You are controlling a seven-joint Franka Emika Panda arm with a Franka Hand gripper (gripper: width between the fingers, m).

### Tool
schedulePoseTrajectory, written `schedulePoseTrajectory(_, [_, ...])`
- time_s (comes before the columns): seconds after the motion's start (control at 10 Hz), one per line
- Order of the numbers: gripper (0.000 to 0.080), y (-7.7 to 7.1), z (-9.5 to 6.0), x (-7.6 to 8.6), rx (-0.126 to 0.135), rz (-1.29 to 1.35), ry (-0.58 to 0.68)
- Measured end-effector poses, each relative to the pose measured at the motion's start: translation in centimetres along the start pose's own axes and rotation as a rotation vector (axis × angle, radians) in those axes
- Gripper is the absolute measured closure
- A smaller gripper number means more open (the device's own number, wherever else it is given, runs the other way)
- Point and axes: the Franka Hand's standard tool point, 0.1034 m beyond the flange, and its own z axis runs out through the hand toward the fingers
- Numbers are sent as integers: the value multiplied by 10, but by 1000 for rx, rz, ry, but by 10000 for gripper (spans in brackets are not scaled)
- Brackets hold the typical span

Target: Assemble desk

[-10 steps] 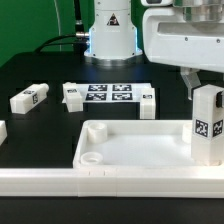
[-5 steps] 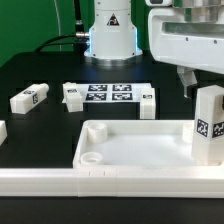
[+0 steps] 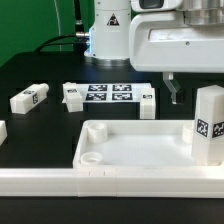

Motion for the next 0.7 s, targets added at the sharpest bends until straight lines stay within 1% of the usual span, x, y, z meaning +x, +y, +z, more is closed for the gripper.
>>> schedulePoseTrajectory(0.2, [150, 0, 0, 1, -4, -195, 2])
schedulePoseTrajectory(0.5, [150, 0, 2, 0, -23, -502, 2])
schedulePoseTrajectory(0.6, [150, -1, 2, -1, -25, -568, 1])
schedulePoseTrajectory(0.7, [150, -1, 2, -1, -36, -656, 1])
